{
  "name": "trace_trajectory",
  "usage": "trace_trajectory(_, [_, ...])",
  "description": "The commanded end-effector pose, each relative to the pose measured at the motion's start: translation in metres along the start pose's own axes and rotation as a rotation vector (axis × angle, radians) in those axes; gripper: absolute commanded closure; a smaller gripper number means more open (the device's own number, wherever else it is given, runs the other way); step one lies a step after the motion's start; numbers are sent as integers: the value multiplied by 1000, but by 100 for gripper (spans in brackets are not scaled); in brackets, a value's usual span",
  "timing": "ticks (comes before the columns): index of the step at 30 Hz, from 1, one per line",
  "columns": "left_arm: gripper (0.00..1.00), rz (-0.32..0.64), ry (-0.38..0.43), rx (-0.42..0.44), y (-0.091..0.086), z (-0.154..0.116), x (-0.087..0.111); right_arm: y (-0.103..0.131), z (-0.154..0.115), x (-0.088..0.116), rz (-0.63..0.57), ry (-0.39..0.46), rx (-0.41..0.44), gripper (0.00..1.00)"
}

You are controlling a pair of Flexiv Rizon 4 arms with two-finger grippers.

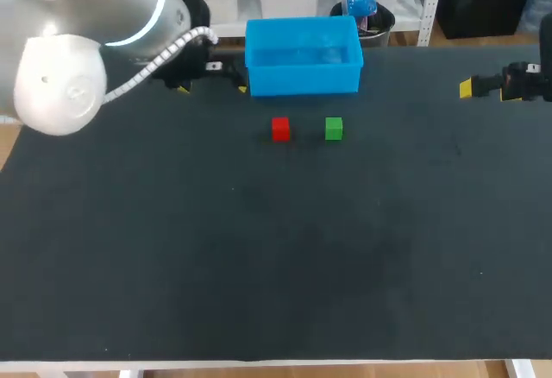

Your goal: Use the left arm to pick the red cube and place it into the blue plastic box first, then use the right arm to grasp the green cube and put it into the same blue plastic box after the first action is fully finished.

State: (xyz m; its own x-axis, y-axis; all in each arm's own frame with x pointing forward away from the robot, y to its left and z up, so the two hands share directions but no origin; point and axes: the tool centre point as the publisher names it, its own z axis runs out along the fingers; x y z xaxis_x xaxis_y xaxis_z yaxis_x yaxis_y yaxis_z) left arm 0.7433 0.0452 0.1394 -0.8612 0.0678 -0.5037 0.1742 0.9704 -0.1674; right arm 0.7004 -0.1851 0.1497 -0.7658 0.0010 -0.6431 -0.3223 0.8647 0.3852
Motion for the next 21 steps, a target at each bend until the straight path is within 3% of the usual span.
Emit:
trace_trajectory(1, [0, -19, 81, -185, -23, 19, -20, 0, 0, 0, -1, 0, -1, 0])
trace_trajectory(11, [0, -19, 202, -284, -63, 46, -29, 0, 0, 0, -1, 0, -1, 0])
trace_trajectory(21, [0, -32, 230, -317, -65, 68, -34, 0, 0, 0, -1, 0, -1, 0])
